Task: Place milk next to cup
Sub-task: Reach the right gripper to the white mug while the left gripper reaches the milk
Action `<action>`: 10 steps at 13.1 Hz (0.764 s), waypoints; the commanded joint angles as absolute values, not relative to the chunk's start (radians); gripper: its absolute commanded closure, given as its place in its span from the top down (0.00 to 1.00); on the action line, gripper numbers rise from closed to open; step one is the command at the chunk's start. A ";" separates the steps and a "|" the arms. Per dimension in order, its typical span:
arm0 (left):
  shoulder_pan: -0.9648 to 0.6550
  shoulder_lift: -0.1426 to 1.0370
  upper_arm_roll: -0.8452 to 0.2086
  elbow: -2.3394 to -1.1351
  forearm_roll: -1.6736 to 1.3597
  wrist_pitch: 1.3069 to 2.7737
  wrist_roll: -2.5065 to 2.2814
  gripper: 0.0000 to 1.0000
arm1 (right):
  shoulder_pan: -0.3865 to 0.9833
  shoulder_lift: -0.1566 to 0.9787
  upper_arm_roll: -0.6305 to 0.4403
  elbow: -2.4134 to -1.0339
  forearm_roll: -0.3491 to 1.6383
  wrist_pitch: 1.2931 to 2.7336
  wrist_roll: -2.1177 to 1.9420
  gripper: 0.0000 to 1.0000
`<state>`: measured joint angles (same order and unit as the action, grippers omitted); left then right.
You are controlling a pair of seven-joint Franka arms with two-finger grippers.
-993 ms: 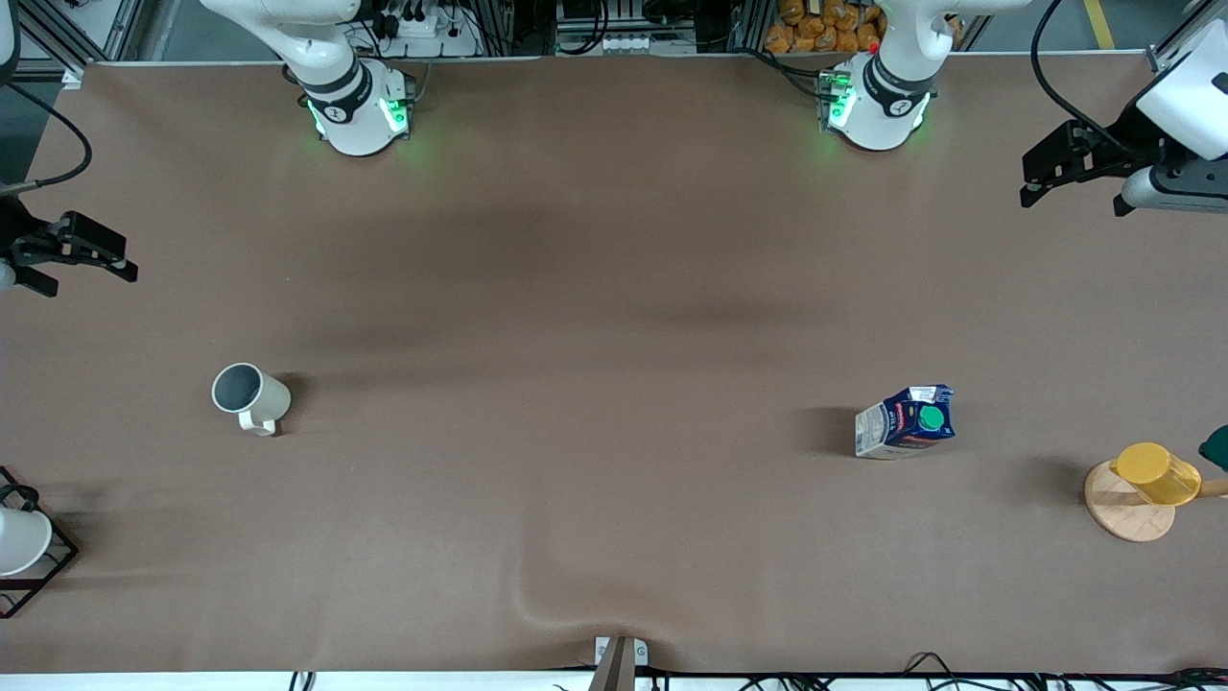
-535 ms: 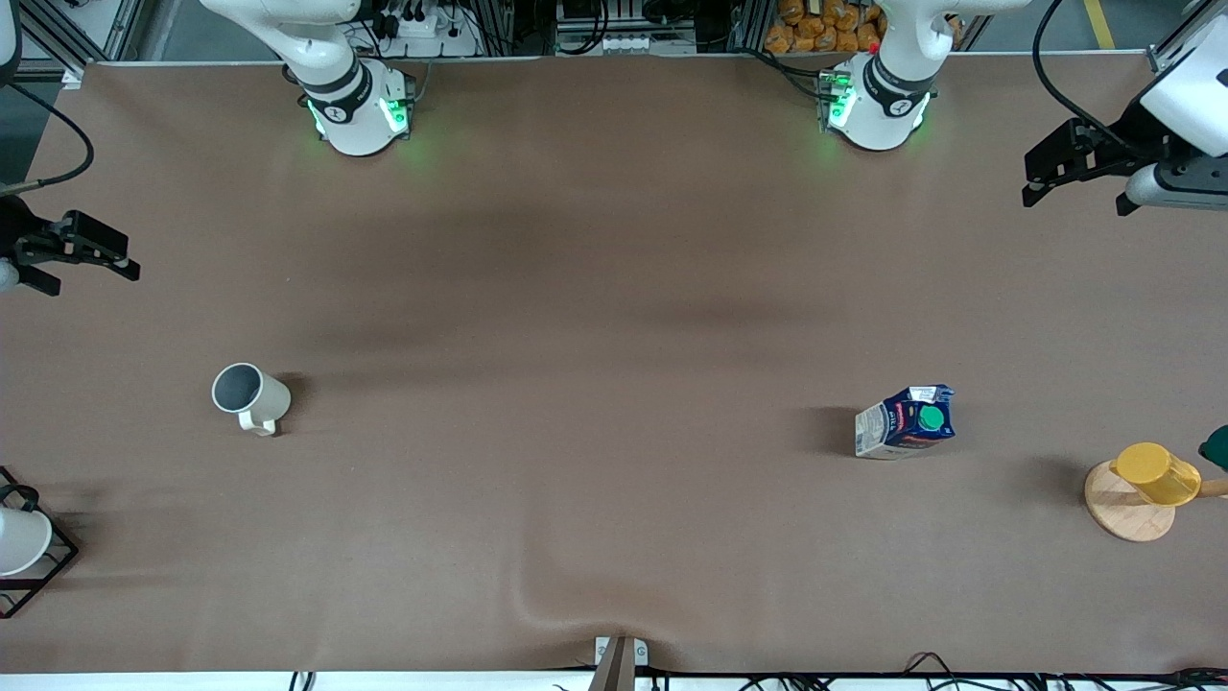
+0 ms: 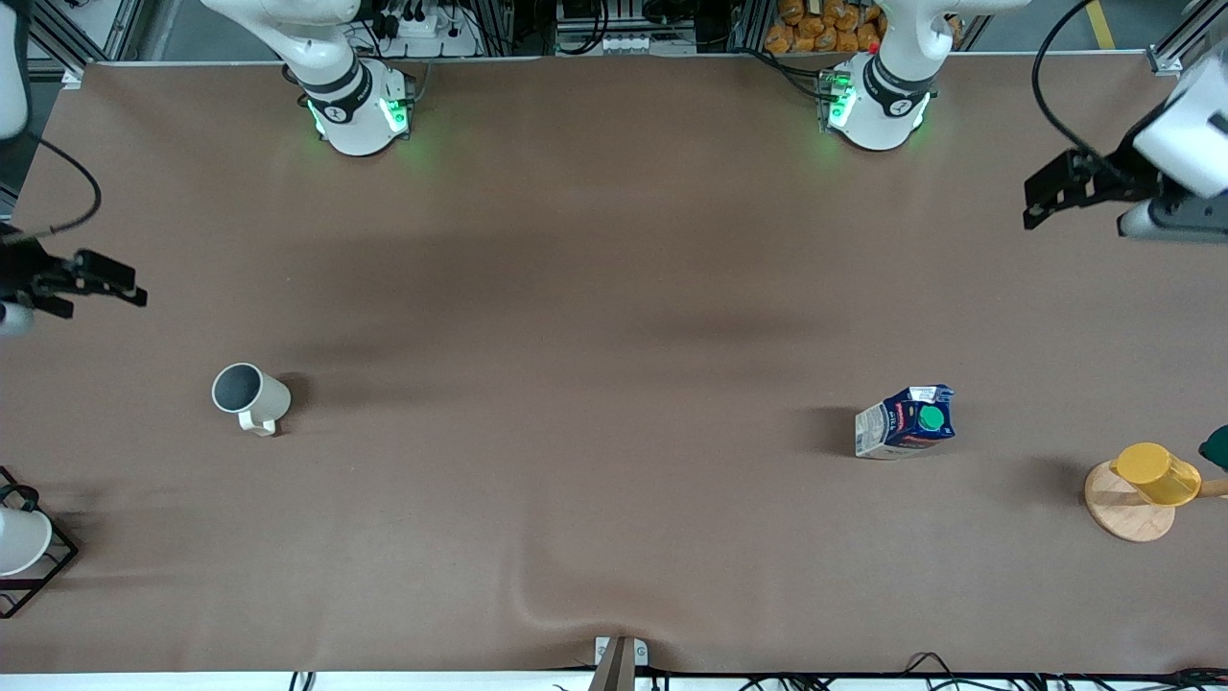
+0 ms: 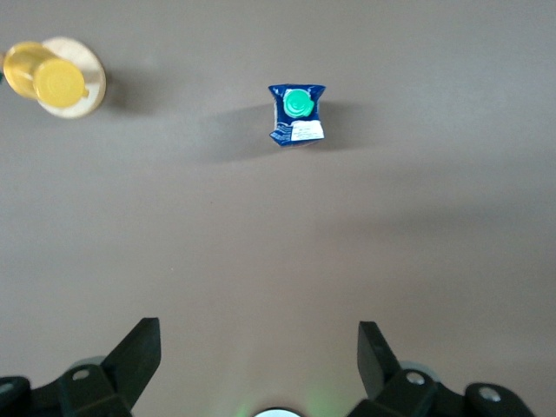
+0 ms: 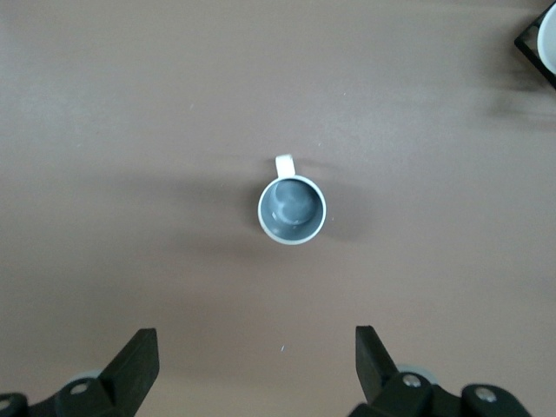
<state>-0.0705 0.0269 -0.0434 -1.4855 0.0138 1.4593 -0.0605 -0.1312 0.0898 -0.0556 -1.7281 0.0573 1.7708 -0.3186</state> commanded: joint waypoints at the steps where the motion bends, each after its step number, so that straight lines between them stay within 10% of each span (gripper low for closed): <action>1: -0.075 0.208 -0.041 -1.346 0.029 1.485 -0.136 1.00 | -0.167 0.188 -0.043 -1.715 0.067 1.834 -0.319 1.00; 10: -0.092 0.551 -0.046 -1.325 0.041 1.712 -0.152 1.00 | -0.186 0.435 -0.043 -1.717 0.061 2.135 -0.383 1.00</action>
<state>-0.0870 0.5111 -0.0460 -1.3688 0.0154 1.6966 -0.1492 -0.1640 0.3713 -0.0539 -1.7328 0.0573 2.0749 -0.3348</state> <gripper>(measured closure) 0.000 0.000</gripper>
